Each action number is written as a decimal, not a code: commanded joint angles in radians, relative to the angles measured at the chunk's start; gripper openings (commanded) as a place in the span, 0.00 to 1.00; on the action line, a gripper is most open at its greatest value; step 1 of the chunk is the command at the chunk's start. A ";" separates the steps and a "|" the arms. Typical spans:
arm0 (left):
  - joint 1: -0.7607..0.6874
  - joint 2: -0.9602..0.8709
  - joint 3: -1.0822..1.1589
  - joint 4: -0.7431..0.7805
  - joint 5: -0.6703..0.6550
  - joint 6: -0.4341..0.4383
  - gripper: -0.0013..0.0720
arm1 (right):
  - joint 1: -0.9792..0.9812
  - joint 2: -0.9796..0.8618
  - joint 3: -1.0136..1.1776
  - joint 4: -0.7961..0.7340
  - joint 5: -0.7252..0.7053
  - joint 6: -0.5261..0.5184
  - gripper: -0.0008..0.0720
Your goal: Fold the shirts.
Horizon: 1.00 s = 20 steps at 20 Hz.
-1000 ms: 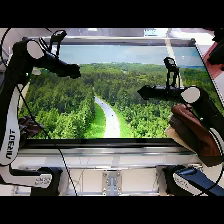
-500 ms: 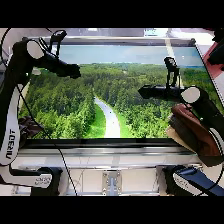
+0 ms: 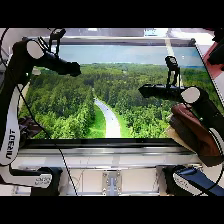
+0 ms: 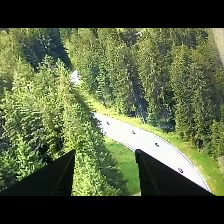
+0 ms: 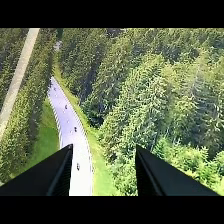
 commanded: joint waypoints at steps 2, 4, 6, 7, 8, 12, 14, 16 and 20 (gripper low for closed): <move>0.000 -0.001 0.001 0.249 0.070 0.076 0.63 | 0.001 0.000 0.000 -0.037 -0.001 0.000 0.60; 0.009 -0.005 0.001 0.573 0.066 0.066 0.63 | 0.001 0.000 0.000 -0.062 0.020 0.000 0.60; 0.079 -0.005 0.001 0.711 0.060 -0.053 0.63 | 0.001 0.000 0.000 -0.098 0.029 0.000 0.60; 0.138 -0.006 0.001 0.705 0.056 -0.128 0.63 | 0.001 0.000 0.000 -0.108 0.030 0.000 0.60; 0.195 -0.006 -0.002 0.700 0.048 -0.189 0.63 | 0.001 0.000 0.000 -0.111 0.029 0.000 0.60; 0.428 -0.007 -0.003 0.639 -0.018 -0.244 0.63 | 0.001 -0.001 0.000 -0.130 0.026 0.000 0.60; 0.536 -0.009 -0.003 0.554 -0.037 -0.248 0.63 | 0.001 -0.005 0.000 -0.134 0.024 0.000 0.60; 0.629 -0.010 -0.004 0.464 -0.032 -0.248 0.63 | 0.001 -0.005 -0.001 -0.153 0.024 0.000 0.60; 0.757 -0.024 -0.004 0.137 0.096 -0.235 0.93 | 0.001 -0.005 -0.001 -0.181 0.023 0.000 0.60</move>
